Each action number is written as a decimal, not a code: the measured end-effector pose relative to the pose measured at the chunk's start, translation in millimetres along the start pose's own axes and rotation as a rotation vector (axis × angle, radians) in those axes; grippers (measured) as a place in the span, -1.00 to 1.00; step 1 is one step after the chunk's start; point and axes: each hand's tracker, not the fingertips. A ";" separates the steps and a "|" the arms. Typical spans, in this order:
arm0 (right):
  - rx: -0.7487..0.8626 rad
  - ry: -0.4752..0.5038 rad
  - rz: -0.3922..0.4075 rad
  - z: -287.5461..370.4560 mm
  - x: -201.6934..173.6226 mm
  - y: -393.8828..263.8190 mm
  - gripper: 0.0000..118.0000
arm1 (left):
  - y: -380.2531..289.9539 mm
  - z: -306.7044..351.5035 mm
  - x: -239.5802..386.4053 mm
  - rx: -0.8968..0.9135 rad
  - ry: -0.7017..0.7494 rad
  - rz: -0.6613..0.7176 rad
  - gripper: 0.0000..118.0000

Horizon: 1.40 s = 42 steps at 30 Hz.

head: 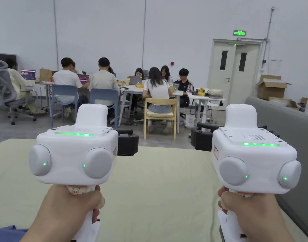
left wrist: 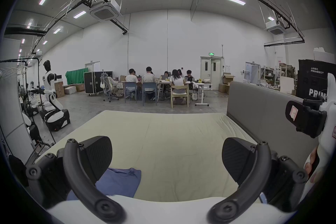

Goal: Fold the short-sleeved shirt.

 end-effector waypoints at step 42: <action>0.029 -0.014 -0.031 4.9 4.3 8.6 1.00 | 0.2 3.1 3.4 0.012 0.006 -0.023 1.00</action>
